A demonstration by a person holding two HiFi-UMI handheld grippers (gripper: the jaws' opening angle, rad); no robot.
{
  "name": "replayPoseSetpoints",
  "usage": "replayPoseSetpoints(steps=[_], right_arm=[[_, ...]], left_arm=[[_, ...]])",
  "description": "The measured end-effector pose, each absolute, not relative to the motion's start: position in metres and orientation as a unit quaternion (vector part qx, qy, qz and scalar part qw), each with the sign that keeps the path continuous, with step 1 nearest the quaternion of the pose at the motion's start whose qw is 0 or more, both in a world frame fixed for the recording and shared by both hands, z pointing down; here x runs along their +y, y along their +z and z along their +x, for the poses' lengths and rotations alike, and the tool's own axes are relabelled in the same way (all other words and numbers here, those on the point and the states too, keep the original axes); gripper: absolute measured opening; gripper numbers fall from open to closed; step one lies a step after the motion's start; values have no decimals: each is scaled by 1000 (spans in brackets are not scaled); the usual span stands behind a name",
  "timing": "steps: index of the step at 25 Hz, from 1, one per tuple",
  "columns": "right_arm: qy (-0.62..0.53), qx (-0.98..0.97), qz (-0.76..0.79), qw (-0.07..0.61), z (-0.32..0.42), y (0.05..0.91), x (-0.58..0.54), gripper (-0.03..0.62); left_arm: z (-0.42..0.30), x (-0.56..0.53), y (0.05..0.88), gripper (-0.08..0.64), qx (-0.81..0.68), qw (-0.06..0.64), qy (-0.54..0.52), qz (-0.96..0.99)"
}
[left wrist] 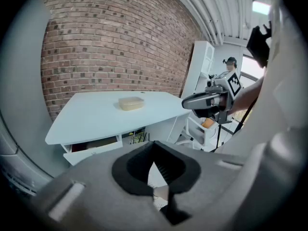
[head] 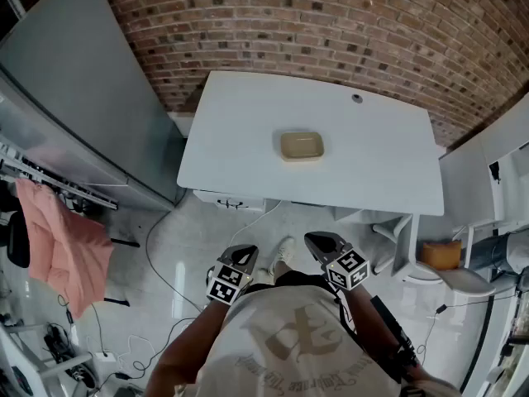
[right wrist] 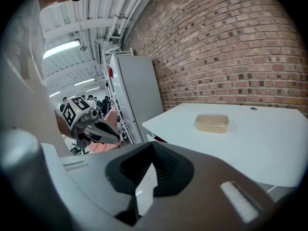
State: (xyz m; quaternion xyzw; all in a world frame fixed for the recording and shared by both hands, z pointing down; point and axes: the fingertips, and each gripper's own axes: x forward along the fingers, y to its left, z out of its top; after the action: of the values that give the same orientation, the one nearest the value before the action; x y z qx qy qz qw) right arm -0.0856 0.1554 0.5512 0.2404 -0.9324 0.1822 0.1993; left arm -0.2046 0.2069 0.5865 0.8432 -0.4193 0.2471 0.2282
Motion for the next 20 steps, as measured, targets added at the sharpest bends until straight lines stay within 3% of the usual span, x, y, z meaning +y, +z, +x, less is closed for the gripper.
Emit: replayPoseSetpoints(steps=[20], right_arm=[[153,-936,246,200,-94,532,181,8]], left_arm=[[-206,230,571,3,-427,212,217,852]])
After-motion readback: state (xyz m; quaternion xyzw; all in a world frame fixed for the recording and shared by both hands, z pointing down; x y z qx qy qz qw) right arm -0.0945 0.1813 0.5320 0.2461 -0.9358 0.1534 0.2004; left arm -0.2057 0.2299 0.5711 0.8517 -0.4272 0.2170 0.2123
